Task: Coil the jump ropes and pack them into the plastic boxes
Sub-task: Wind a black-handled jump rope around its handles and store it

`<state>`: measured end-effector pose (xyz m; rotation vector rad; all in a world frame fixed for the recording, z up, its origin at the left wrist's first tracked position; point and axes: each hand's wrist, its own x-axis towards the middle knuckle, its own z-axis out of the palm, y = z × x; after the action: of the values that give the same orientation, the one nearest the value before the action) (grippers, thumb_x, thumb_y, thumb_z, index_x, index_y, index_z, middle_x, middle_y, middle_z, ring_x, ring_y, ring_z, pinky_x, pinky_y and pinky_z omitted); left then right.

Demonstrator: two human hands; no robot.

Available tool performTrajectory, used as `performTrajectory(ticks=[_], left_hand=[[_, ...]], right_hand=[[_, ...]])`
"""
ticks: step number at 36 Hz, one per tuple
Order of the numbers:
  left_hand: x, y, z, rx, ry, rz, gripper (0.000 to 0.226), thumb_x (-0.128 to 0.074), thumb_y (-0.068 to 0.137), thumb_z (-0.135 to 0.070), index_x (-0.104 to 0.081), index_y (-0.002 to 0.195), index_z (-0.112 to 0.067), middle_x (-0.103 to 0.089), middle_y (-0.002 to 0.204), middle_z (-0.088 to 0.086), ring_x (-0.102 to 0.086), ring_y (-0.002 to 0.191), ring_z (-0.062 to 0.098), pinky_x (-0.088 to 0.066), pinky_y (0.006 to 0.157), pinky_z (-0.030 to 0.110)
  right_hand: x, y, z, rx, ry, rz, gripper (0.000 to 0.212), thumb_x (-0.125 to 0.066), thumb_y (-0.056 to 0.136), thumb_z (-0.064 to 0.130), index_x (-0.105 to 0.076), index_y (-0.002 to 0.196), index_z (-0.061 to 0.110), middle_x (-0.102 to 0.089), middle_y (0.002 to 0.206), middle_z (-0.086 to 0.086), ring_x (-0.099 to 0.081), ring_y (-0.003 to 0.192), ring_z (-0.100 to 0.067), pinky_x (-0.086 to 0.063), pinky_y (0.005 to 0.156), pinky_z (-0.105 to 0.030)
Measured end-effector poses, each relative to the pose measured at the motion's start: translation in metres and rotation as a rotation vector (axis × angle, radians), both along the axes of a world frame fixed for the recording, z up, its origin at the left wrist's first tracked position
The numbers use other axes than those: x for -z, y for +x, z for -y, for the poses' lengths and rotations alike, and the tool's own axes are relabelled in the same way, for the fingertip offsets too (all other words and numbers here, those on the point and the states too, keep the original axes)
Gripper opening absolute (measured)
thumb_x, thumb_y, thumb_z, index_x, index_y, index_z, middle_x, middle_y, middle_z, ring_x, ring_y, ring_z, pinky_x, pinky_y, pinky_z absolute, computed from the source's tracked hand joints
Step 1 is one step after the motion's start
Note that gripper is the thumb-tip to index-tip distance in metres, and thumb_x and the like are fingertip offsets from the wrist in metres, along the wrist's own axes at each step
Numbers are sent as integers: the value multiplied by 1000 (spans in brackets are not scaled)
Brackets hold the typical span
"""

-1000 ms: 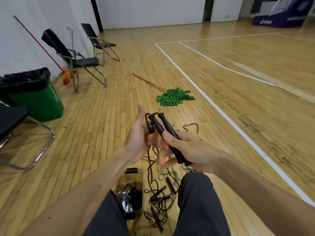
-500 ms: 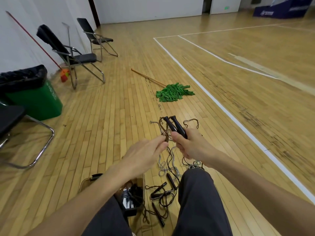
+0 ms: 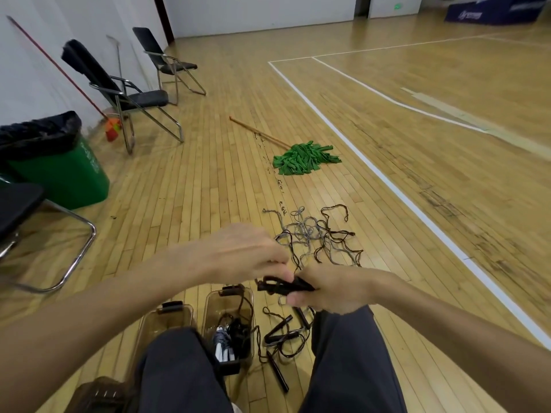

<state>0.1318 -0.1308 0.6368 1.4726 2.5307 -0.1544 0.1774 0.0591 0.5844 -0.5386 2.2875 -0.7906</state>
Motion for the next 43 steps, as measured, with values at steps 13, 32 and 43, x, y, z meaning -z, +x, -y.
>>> performTrajectory(ticks=[13, 32, 43], left_hand=[[-6, -7, -2, -117, 652, 714, 68, -49, 92, -61, -59, 74, 4, -39, 53, 0, -32, 47, 13, -26, 48, 20], [16, -11, -1, -516, 1035, 1195, 21, -47, 101, -35, -46, 103, -15, -56, 71, -2, -22, 62, 21, -19, 54, 29], [18, -1, -10, -655, 993, 1244, 33, -39, 107, -30, -59, 130, -17, -37, 60, -3, -23, 49, 9, -16, 45, 26]], right_hand=[[-36, 23, -4, -68, -316, -88, 29, -55, 103, 35, -53, 83, 14, -47, 65, 1, -43, 50, -8, -39, 48, -22], [-31, 20, -1, 314, -504, -505, 44, -55, 91, 55, -29, 125, 44, -55, 64, 1, -42, 50, -7, -39, 52, -22], [-32, 4, -1, 404, -606, -566, 22, -54, 102, 34, -49, 121, 23, -51, 68, -3, -42, 51, -11, -36, 47, -28]])
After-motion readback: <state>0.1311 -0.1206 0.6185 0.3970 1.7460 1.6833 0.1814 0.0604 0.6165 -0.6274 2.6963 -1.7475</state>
